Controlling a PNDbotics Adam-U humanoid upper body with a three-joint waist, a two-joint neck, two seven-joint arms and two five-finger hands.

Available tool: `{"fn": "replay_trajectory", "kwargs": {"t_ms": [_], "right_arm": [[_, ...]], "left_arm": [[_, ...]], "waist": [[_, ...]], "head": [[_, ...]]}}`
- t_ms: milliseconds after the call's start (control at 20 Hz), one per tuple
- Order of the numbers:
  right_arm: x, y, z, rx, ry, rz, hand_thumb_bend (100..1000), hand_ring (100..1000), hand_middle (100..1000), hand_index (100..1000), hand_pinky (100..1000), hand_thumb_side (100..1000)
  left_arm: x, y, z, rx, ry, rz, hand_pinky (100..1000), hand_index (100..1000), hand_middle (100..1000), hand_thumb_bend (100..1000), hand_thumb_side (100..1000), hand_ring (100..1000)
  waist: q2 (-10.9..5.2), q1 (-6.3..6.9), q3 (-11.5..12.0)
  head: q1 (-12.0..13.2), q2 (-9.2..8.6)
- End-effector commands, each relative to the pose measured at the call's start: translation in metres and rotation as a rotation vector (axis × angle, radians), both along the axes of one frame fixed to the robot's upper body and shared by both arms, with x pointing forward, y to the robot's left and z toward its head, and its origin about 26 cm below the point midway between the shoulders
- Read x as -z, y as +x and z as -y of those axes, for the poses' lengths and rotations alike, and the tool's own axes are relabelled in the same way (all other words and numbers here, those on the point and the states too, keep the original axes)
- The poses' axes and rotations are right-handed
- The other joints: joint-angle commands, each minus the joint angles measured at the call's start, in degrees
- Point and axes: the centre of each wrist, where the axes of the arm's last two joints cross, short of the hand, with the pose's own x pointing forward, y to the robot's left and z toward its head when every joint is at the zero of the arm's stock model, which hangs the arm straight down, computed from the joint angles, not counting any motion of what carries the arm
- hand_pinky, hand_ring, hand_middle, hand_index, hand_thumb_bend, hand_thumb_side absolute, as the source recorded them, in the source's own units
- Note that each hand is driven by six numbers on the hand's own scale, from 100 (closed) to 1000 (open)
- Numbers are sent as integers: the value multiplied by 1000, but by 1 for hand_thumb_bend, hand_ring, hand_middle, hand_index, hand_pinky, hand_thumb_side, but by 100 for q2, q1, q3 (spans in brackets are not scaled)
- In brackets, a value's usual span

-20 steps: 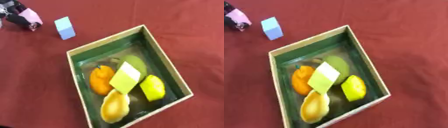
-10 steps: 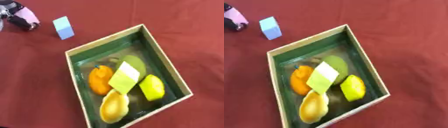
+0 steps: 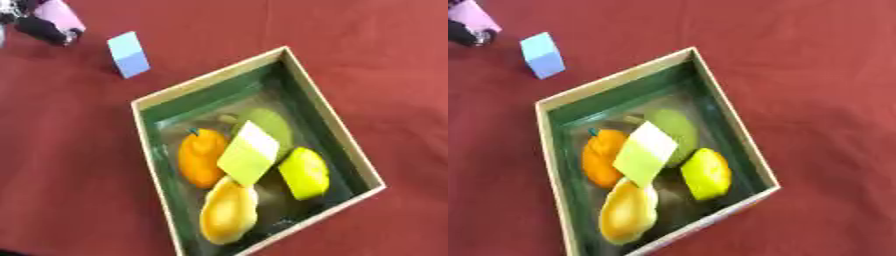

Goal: Pick up objects on the table and place them in the box.

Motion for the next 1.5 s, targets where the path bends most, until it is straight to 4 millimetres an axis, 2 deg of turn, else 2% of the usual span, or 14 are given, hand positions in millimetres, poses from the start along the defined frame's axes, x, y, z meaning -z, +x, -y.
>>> {"fn": "replay_trajectory", "kwargs": {"t_ms": [50,250,600,900,1150,1500], "right_arm": [[-7,-3,3,9,-20,23,100,800,686,831,840,765],[-10,-2,4,-2,-39,25,100,800,686,831,840,754],[-21,0,3,-46,-84,47,100,801,688,831,841,730],[-24,2,1,-65,-86,50,100,801,689,831,841,745],[-27,3,0,-77,-82,57,100,801,689,831,841,722],[-28,3,-1,-86,-72,59,100,801,689,830,841,723]], "left_arm": [[-25,-17,3,38,57,54,799,790,680,100,123,716],[-24,-22,30,179,154,39,803,785,686,143,100,720],[-14,-34,89,467,284,62,794,768,661,184,100,708],[14,-49,136,736,368,37,787,764,649,211,116,701],[37,-69,156,893,468,9,788,765,652,240,139,703],[46,-101,184,961,582,-23,795,777,671,304,152,719]], "waist": [[-220,33,7],[-329,64,20],[-516,110,35],[-613,167,51],[-650,191,30],[-651,213,1]], "head": [[-65,29],[-183,121],[-348,264],[-413,335],[-413,347],[-367,358]]}}
